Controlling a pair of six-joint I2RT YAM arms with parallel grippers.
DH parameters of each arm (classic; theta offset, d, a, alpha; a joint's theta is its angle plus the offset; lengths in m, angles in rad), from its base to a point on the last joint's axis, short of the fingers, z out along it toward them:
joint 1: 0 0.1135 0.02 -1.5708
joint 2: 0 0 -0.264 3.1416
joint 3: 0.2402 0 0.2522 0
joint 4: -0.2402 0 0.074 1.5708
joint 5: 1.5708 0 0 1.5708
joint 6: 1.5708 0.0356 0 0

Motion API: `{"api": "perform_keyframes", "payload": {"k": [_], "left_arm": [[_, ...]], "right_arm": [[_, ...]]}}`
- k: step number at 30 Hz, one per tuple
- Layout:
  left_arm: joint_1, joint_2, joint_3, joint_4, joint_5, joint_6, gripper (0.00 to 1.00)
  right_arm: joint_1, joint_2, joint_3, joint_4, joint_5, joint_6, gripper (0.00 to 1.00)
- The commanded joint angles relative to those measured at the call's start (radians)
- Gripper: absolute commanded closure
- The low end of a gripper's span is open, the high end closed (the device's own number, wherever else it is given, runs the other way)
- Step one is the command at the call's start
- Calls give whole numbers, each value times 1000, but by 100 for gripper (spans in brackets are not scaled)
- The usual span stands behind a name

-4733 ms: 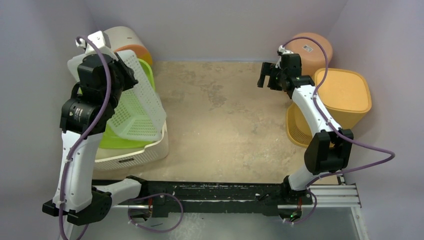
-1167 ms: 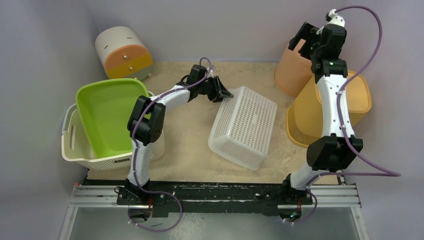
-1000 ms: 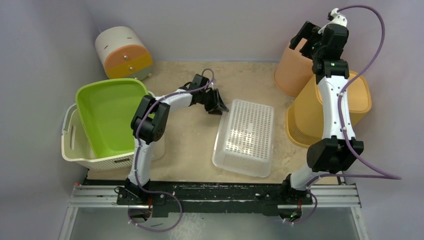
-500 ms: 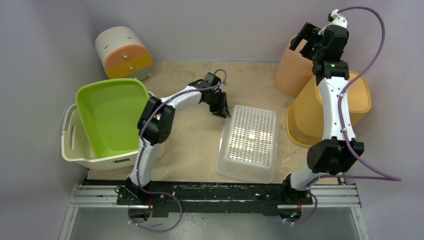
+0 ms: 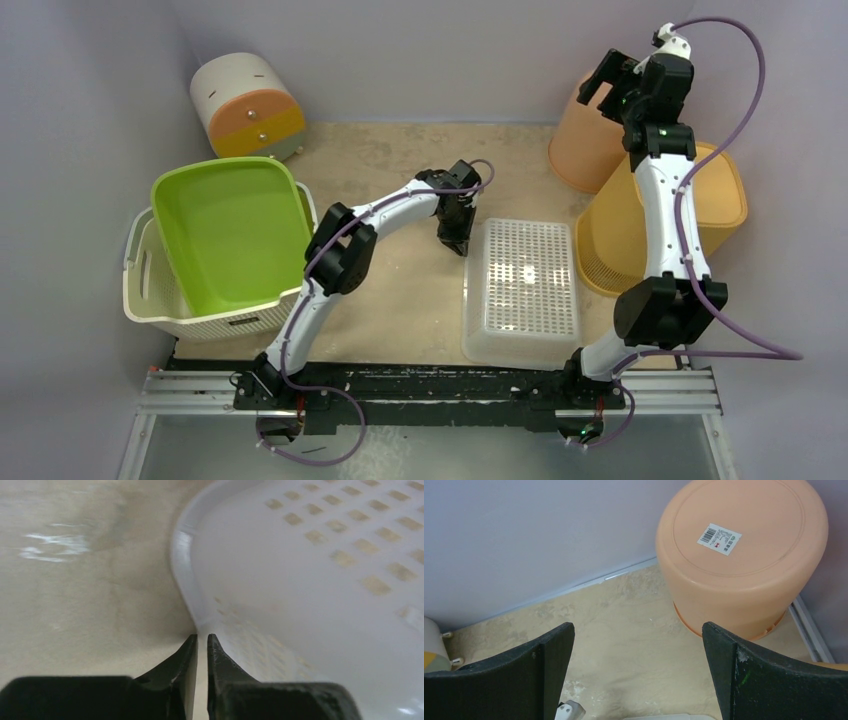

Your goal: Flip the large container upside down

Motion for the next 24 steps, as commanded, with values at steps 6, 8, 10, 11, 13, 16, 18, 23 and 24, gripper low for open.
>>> {"api": "perform_keyframes", "payload": {"k": [6, 8, 10, 11, 13, 16, 18, 23, 24], "left_arm": [[20, -171, 130, -198, -368, 91, 70], [20, -216, 171, -225, -417, 101, 63], [21, -263, 217, -245, -479, 110, 56], [21, -289, 231, -250, -501, 112, 54], [24, -358, 243, -257, -605, 124, 50], [44, -446, 241, -279, -739, 130, 48], [57, -504, 226, -301, -860, 134, 48], [122, -711, 49, -281, -1120, 83, 48], [137, -760, -10, -255, -1153, 68, 48]], "right_arm": [[-4, -40, 9, 43, -27, -10, 0], [-4, -41, 1, 44, -34, -8, 0], [-4, -42, -8, 46, -47, -5, 0], [-4, -44, -12, 48, -49, -3, 0], [-3, -49, -27, 61, -32, -4, 0], [-2, -62, -80, 76, -62, -16, 0], [2, -70, -120, 85, -85, -14, 0], [30, -87, -196, 93, -103, -20, 0], [37, -88, -206, 96, -108, -21, 0]]}}
